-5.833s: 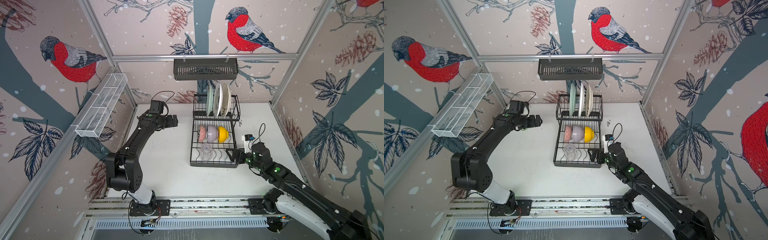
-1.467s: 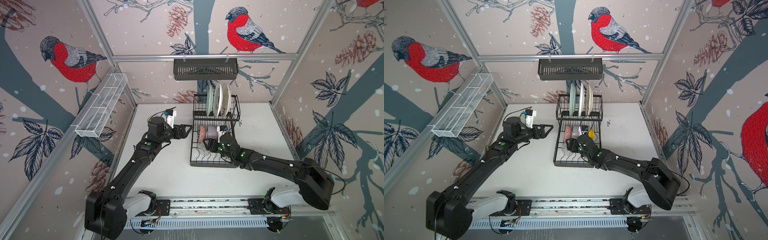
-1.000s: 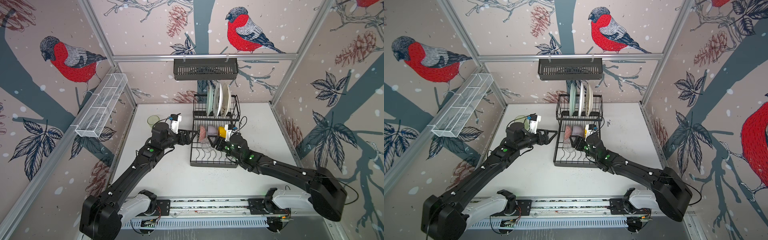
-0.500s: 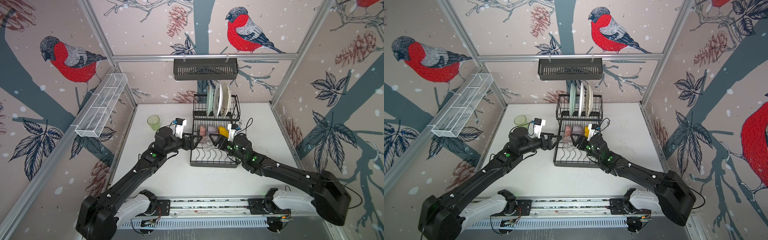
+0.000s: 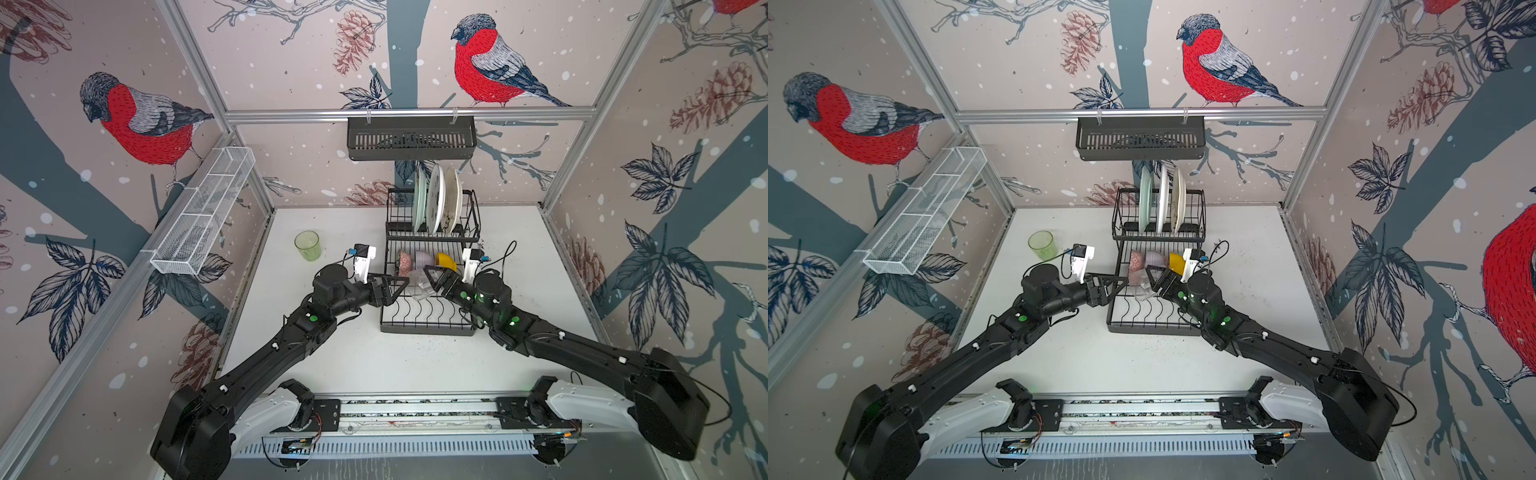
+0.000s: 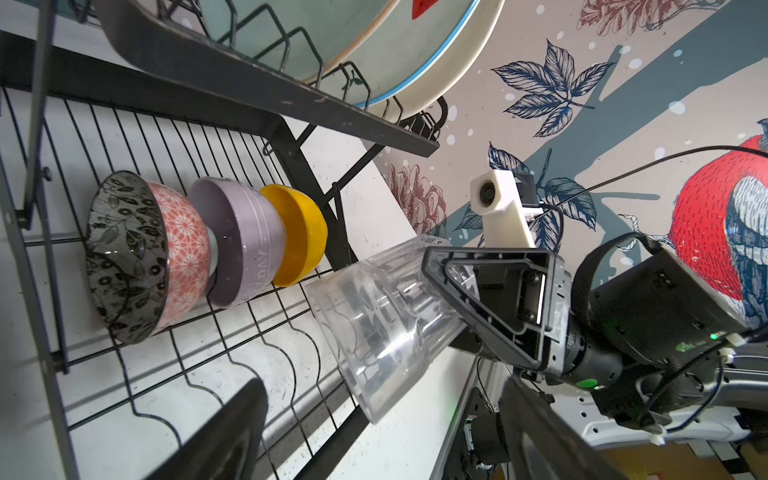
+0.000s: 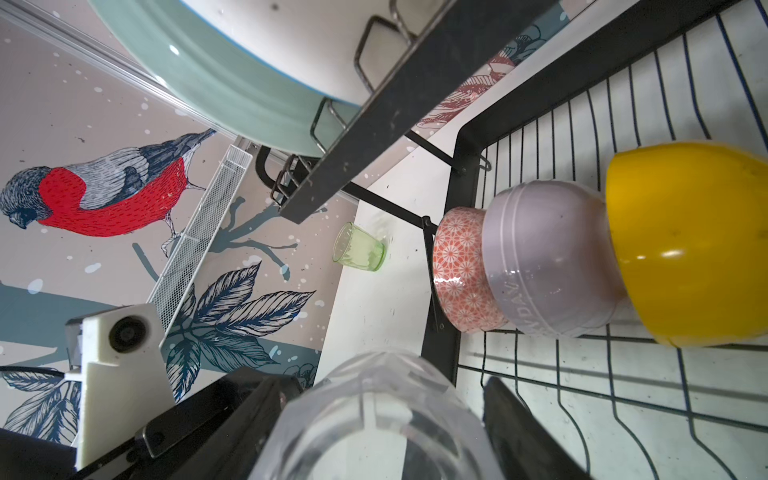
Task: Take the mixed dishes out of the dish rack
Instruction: 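Bring the clear glass toward the left gripper while the left gripper approaches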
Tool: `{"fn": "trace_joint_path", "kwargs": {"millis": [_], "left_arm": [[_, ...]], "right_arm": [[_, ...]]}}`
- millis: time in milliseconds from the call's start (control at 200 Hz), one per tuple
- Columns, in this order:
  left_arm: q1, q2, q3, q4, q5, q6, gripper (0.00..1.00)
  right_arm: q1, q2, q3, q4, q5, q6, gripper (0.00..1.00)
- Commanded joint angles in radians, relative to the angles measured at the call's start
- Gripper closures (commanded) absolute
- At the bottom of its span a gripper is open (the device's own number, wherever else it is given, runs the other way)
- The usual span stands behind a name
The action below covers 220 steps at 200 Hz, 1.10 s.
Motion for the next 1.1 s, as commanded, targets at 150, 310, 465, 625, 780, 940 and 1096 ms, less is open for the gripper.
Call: {"fn": "trace_joint_path", "kwargs": {"millis": [150, 310, 465, 625, 780, 940, 1096], "left_arm": [[-0.021, 0.032, -0.002, 0.146, 0.052, -0.059, 0.16], [-0.029, 0.056, 0.008, 0.178, 0.056, -0.074, 0.19], [-0.05, 0.084, 0.018, 0.206, 0.051, -0.08, 0.21], [-0.056, 0.111, 0.028, 0.226, 0.056, -0.083, 0.25], [-0.059, 0.129, 0.034, 0.248, 0.059, -0.093, 0.28], [-0.06, 0.147, 0.033, 0.286, 0.063, -0.115, 0.31], [-0.06, 0.165, 0.034, 0.317, 0.067, -0.136, 0.35]], "right_arm": [[-0.014, 0.002, -0.006, 0.124, -0.057, 0.045, 0.4], [-0.016, 0.014, -0.004, 0.154, -0.078, 0.061, 0.4], [-0.018, 0.019, -0.006, 0.18, -0.091, 0.078, 0.4], [-0.02, 0.02, -0.009, 0.196, -0.097, 0.085, 0.4], [-0.026, 0.02, -0.023, 0.227, -0.112, 0.108, 0.4], [-0.035, 0.021, -0.036, 0.253, -0.125, 0.127, 0.4], [-0.036, 0.022, -0.04, 0.263, -0.13, 0.135, 0.39]]}}
